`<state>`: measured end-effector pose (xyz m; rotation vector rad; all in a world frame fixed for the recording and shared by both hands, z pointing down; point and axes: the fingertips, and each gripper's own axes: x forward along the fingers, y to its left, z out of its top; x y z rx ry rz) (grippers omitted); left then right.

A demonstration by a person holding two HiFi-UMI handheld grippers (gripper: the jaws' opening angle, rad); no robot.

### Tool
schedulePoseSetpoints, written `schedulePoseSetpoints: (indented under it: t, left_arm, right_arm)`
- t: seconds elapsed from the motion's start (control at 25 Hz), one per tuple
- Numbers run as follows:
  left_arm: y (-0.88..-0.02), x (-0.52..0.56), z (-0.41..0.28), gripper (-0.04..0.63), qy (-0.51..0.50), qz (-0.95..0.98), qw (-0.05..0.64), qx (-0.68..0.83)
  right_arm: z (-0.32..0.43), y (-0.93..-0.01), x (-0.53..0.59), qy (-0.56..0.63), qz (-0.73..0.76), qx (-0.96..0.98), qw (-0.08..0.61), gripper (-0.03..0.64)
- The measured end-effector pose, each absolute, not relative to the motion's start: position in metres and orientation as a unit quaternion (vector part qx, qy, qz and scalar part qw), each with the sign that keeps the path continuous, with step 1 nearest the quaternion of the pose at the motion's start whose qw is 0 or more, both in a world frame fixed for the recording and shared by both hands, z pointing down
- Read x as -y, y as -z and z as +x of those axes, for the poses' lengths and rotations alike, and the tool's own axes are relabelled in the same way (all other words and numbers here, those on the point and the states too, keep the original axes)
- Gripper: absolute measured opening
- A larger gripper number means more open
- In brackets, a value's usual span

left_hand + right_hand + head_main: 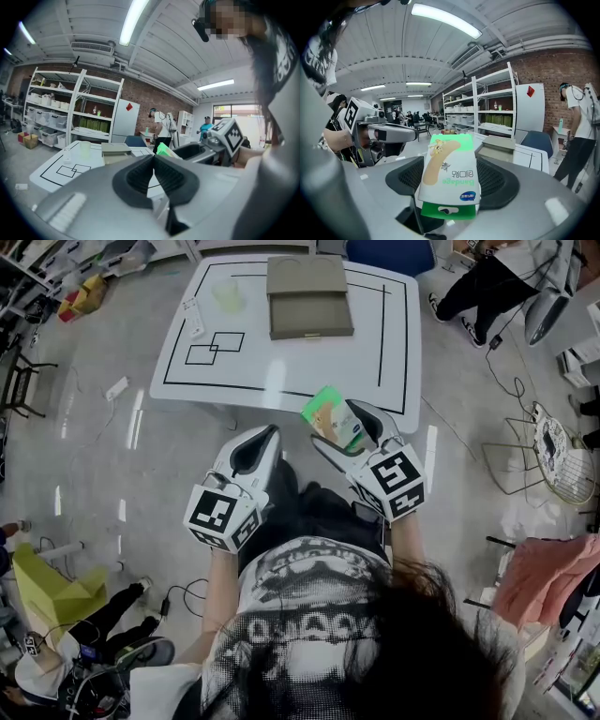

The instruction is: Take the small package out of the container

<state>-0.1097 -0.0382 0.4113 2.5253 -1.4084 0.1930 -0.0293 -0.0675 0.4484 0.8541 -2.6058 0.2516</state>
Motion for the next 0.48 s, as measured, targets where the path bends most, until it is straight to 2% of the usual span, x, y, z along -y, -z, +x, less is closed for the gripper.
schedulePoseSetpoints:
  t: [0.48]
  left_arm:
    - [-0.4072,0.0357,-0.1141,0.000,-0.063,0.866,0.115,0.483]
  right_arm:
    - [-0.0368,-0.4465,0.0667,-0.083,0.301,0.929,0.197,0.364]
